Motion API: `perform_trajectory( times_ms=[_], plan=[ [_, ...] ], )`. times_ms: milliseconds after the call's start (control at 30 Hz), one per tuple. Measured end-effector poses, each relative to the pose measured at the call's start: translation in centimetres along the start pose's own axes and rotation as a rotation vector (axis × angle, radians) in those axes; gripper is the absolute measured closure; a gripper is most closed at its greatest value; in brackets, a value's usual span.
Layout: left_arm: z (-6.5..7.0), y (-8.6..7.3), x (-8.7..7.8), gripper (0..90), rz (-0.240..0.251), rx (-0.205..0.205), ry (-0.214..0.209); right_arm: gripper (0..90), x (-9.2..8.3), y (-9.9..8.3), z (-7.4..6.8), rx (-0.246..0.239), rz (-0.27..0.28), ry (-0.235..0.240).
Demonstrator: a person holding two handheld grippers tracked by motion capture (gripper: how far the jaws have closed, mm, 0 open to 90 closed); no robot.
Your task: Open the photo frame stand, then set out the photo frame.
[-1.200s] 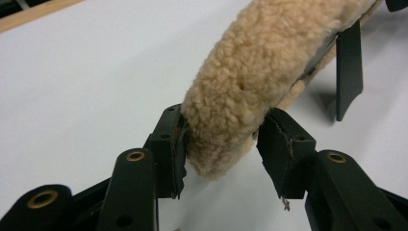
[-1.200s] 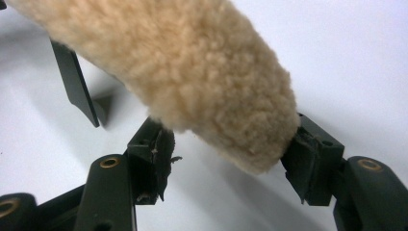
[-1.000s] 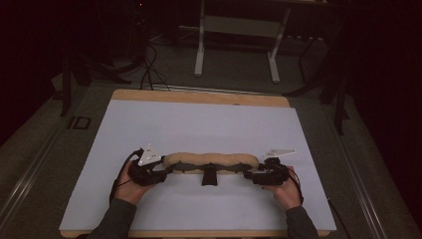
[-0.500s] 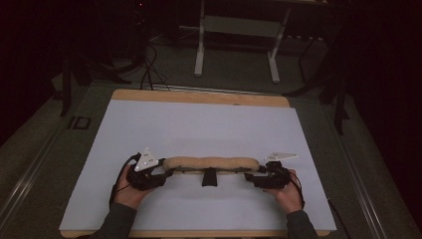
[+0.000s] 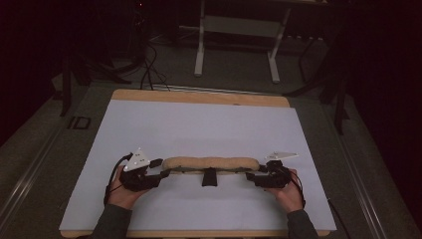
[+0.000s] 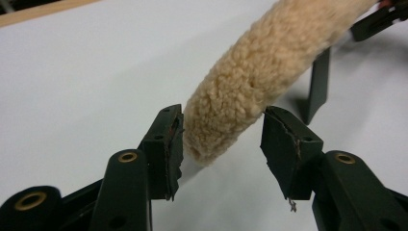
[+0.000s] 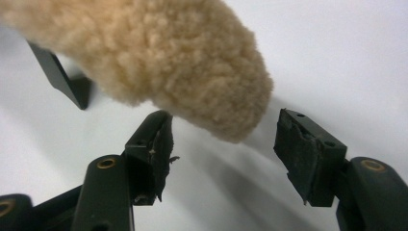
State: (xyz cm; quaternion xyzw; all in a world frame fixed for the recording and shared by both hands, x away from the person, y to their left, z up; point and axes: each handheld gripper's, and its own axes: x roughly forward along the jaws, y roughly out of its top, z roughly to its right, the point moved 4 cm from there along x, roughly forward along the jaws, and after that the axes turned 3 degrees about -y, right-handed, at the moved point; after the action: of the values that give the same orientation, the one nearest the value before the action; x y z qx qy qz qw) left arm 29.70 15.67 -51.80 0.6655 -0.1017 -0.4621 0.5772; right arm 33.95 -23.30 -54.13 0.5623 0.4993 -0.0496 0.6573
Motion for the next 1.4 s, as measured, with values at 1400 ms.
perform_trajectory(
  times_ms=[1400],
  plan=[
    [-3.4,0.7,-3.4,58.9,0.216,-0.226,0.046,50.5,-1.4,-0.4,0.1,-0.004,-0.04,0.033]
  ],
)
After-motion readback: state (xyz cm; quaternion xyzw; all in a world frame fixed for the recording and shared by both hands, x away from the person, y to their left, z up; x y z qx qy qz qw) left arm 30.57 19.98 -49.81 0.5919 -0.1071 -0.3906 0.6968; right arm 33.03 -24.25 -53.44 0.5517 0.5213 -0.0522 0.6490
